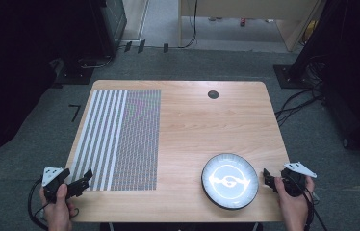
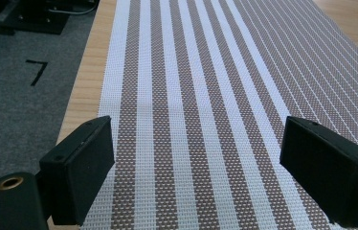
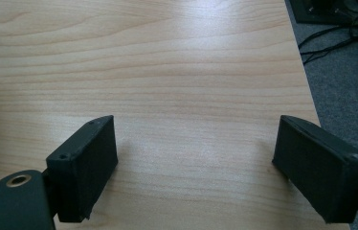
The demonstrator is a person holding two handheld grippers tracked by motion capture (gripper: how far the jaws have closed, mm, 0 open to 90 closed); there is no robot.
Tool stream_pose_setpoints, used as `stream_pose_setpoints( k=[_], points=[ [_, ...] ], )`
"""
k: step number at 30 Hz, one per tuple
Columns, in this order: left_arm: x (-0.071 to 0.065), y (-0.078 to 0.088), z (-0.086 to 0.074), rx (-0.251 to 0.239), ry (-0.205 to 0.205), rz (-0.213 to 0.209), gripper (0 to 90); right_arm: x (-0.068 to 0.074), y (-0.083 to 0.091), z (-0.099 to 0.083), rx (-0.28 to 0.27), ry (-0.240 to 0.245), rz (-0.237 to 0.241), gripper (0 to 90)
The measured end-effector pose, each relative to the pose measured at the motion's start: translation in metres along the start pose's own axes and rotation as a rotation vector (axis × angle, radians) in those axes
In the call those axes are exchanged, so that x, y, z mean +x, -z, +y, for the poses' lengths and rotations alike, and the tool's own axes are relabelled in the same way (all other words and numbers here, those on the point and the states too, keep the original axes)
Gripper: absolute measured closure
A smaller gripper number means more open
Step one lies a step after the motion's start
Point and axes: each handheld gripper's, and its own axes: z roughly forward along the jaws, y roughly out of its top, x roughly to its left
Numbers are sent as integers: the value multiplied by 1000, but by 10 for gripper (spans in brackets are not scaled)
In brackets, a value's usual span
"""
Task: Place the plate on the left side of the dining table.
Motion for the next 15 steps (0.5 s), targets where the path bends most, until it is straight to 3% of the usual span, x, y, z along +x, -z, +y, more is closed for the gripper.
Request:
stream_pose_setpoints(
  k=[4,10,15],
  points=[
    [0,2,0,-2,4,1,113,0,2,-1,-9,-12,-19,175],
    [-2,5,4,-17,27,-9,112,-2,9,0,-41,-26,-12,170],
    [-10,4,6,-19,17,-20,110,1,21,3,-76,-42,-1,168]
  ],
)
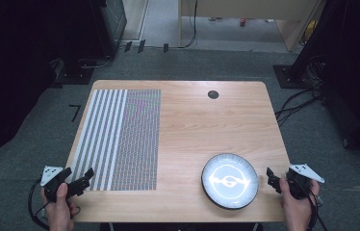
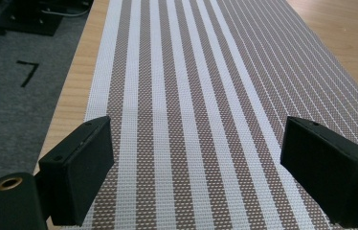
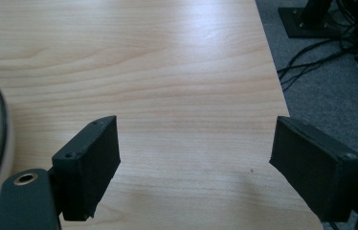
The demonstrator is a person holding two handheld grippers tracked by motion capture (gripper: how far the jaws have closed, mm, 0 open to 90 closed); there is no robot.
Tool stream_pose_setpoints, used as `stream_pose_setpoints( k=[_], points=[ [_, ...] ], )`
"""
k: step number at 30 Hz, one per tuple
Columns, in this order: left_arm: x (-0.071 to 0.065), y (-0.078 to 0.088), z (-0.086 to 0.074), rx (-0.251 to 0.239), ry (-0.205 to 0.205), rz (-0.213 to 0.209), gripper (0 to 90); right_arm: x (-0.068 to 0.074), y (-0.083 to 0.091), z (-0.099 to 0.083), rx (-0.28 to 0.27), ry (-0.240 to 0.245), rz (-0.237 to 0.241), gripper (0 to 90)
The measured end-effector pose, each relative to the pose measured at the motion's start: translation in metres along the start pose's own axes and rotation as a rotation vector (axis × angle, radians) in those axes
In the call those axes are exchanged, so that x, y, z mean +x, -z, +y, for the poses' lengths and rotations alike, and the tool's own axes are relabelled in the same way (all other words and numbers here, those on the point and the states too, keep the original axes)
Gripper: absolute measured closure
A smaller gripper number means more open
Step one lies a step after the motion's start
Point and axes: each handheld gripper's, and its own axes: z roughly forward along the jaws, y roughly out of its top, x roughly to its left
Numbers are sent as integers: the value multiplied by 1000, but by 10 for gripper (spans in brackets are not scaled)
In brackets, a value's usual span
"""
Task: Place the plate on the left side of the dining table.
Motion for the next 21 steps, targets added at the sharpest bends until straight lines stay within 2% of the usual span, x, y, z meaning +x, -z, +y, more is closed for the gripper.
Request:
stream_pose_setpoints(
  k=[3,5,7,9,10,11,12,14,15,16,19,20,21],
  points=[
    [-6,-1,1,-5,-4,-24,110,2,4,1,-9,6,3,167],
    [-14,-2,3,-4,-22,-37,110,5,8,3,-21,8,17,165],
    [-24,-3,5,-6,-37,-56,110,6,10,4,-26,10,22,165],
    [-42,-4,6,-3,-60,-78,110,9,12,6,-33,12,34,165],
    [-42,-4,6,-3,-60,-78,110,10,13,6,-35,15,38,165],
    [-55,-6,6,8,-79,-94,110,11,14,7,-36,13,42,165],
    [-55,-6,6,8,-79,-94,110,11,14,7,-36,13,42,165],
    [-66,-8,5,9,-92,-108,110,13,15,8,-40,12,55,165],
    [-77,-10,6,11,-106,-126,111,16,17,9,-42,13,64,165],
    [-77,-10,6,11,-106,-126,110,17,17,10,-43,12,71,165],
    [-91,-13,8,16,-123,-149,111,19,19,11,-46,12,78,165],
    [-100,-16,8,23,-131,-166,111,21,20,12,-50,14,85,165],
    [-100,-16,8,23,-131,-166,111,22,21,12,-52,15,87,164]
  ],
)
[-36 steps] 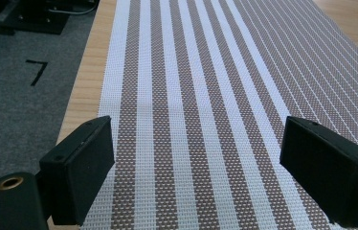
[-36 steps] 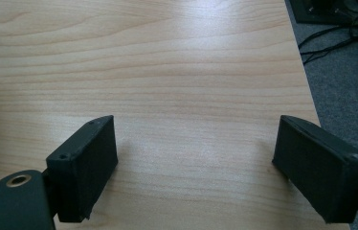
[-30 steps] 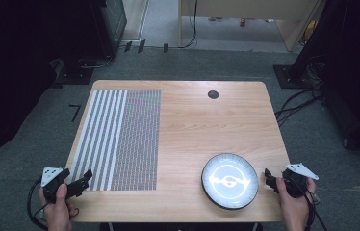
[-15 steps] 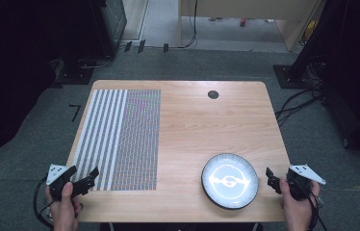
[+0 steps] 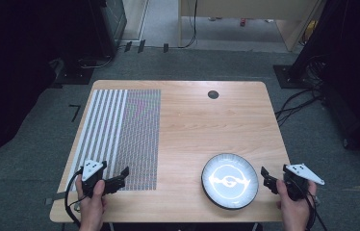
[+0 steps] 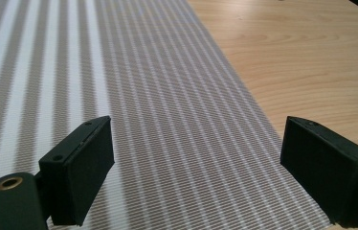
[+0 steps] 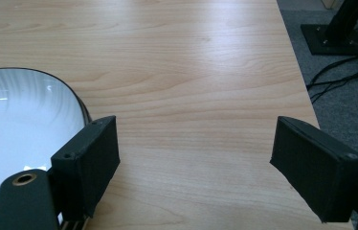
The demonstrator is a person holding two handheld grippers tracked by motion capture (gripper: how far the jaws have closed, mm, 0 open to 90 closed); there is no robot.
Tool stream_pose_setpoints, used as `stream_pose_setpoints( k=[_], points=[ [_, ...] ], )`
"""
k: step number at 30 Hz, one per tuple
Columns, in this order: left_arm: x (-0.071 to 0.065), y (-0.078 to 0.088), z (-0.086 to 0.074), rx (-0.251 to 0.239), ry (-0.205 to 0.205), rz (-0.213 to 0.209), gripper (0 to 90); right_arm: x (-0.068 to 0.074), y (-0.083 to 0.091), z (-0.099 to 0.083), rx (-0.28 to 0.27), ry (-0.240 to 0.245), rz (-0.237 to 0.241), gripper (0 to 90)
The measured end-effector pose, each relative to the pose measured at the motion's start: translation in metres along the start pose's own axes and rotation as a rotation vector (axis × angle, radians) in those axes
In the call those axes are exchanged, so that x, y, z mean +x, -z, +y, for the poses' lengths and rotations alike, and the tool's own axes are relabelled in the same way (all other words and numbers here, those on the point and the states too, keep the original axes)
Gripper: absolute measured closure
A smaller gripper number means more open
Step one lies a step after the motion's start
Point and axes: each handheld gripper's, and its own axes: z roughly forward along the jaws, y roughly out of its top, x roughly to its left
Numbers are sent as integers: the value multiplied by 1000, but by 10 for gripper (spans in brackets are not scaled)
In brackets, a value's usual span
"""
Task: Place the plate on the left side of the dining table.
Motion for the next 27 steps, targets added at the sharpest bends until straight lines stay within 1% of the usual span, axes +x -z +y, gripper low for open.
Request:
stream_pose_setpoints(
  k=[2,3,5,7,8,9,10,12,13,14,17,18,19,21,22,23,24,26,27],
  points=[
    [-8,-5,2,7,-5,-13,111,1,1,0,-2,-4,5,164],
    [-12,-7,3,9,-3,-23,111,3,2,1,-11,-17,22,164],
    [-19,-10,5,11,6,-42,111,4,2,1,-12,-19,26,164],
    [-28,-14,7,7,10,-54,111,9,2,2,-13,-12,32,164],
    [-37,-20,8,12,2,-70,111,11,2,2,-12,-7,34,166],
    [-42,-23,8,16,-2,-77,111,12,2,3,-11,-4,37,168],
    [-42,-23,8,16,-2,-77,111,14,2,3,-12,0,40,171],
    [-51,-28,8,23,-9,-96,111,16,2,3,-12,0,44,176],
    [-60,-33,9,32,-16,-112,111,19,2,4,-16,1,53,181],
    [-60,-33,9,32,-16,-112,111,19,2,4,-16,1,53,181],
    [-72,-39,9,38,-35,-130,111,24,2,5,-22,3,59,198],
    [-76,-40,10,40,-39,-135,111,27,3,7,-26,2,51,221],
    [-83,-43,11,44,-50,-148,111,29,3,7,-26,-2,47,229],
    [-90,-45,12,45,-58,-156,111,31,4,8,-30,-6,46,243],
    [-90,-45,12,45,-58,-156,111,32,4,8,-31,-5,46,251],
    [-98,-48,13,46,-64,-168,111,34,4,9,-30,-7,46,252],
    [-98,-48,13,46,-64,-168,111,34,4,9,-30,-7,46,252],
    [-105,-51,15,45,-69,-186,111,36,4,9,-29,-1,46,261],
    [-109,-52,15,48,-80,-188,111,37,4,9,-28,4,45,265]
  ],
)
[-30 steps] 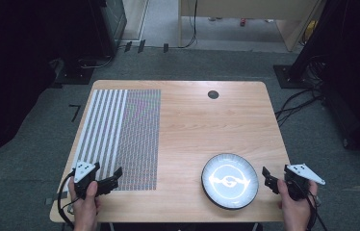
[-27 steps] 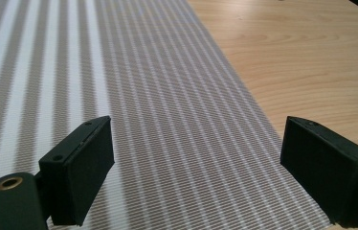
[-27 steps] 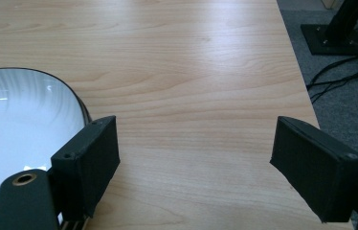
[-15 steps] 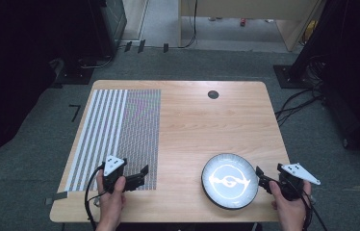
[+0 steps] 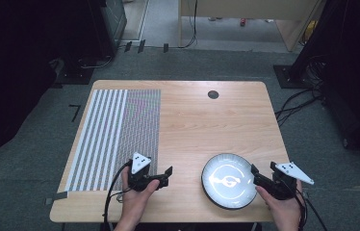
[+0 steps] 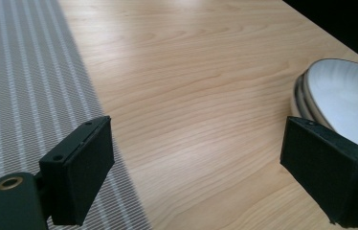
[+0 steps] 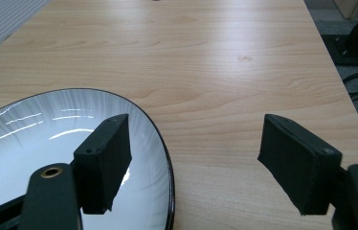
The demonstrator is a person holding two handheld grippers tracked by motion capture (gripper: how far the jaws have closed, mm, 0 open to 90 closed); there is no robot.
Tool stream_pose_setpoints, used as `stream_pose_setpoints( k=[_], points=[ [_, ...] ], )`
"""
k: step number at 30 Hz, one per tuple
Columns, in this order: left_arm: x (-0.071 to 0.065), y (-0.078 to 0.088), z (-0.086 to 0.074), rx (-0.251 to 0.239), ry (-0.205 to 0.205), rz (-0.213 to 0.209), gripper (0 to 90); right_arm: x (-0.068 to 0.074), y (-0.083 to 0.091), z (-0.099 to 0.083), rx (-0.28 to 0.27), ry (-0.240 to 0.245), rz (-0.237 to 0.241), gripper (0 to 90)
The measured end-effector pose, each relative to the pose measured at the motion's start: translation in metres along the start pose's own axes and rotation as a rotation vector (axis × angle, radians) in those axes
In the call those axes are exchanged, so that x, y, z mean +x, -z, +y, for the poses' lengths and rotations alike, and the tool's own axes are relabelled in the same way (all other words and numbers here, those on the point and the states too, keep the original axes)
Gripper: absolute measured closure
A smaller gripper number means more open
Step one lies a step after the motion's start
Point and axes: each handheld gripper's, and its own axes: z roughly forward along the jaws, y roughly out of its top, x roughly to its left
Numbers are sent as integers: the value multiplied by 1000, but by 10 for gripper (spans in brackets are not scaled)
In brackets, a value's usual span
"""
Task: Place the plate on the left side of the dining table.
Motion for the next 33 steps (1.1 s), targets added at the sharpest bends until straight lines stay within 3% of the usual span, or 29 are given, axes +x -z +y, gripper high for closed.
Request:
stream_pose_setpoints(
  k=[2,6,15,22,25,26,31,32,33],
  points=[
    [-11,-7,1,7,-20,-16,111,4,0,0,8,18,-6,272],
    [-20,-12,2,12,-28,-32,112,8,0,-1,9,30,-24,317],
    [-42,-27,6,39,-44,-76,151,6,0,-3,7,8,-51,378],
    [-60,-40,6,74,-56,-91,304,4,-2,-5,20,9,-41,442],
    [-67,-44,4,90,-61,-110,318,4,-2,-6,19,8,-41,467],
    [-70,-45,4,93,-67,-112,349,4,-2,-7,17,16,-37,527],
    [-81,-50,0,109,-94,-119,454,2,-5,-9,46,9,-7,580],
    [-83,-51,-1,114,-104,-115,516,2,-6,-11,53,18,18,658],
    [-83,-51,-2,115,-100,-127,553,2,-7,-11,54,28,31,677]
  ],
)
